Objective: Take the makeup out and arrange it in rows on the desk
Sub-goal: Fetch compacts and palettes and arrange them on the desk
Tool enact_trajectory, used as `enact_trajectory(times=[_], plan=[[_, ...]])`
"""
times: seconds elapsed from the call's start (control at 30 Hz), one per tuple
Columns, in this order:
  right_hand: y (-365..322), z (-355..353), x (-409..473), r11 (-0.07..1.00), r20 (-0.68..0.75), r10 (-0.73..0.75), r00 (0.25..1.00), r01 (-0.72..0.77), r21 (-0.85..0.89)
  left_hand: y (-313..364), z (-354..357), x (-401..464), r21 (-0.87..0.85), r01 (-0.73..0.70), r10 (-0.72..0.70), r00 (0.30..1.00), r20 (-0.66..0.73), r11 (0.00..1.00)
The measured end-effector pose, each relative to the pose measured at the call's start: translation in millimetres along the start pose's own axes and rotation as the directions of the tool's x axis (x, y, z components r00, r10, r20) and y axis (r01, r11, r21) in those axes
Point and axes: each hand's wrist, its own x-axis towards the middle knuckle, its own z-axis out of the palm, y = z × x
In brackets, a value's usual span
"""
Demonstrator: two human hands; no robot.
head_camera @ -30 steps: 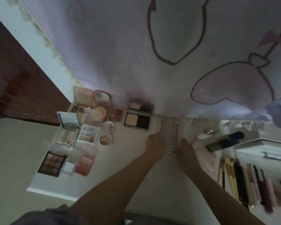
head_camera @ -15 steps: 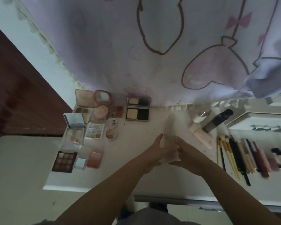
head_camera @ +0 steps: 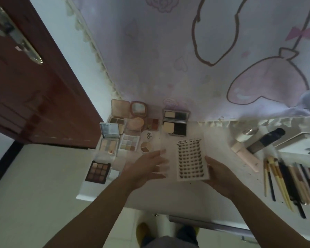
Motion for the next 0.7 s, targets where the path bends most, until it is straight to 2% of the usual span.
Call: enact_trajectory(times=[0.07,0.17,0.3,0.47,0.7], plan=[[6.8,4.9,11.5,0.983,-0.131,-0.036,0.991,0.011,-0.183,4.7,-17.7,-1.7,0.097,-0.042,0.058,0.983,-0.173,0.994],[16.4,21.0,29.3,0.897,-0.258,-0.122,0.959,-0.005,-0.441,10.7,-27.3,-1.8,0.213,-0.103,0.162,0.946,-0.280,0.972],[17.3,43.2,48.9,0.648,-0.280,-0.267,0.922,-0.043,-0.761,15.4,-28.7,1.6,0.342,-0.099,0.220,0.917,-0.334,0.934],[15.5,56.9,65.2,0.427,-0.243,-0.346,0.906,-0.079,-0.901,16.2,-35.8,10.4,0.460,-0.075,0.257,0.902,-0.347,0.885],[22.2,60.2,73.8,0.387,-0.292,-0.358,0.887,-0.143,-0.911,20.0,-52.9,16.0,0.555,0.019,0.232,0.896,-0.378,0.832]])
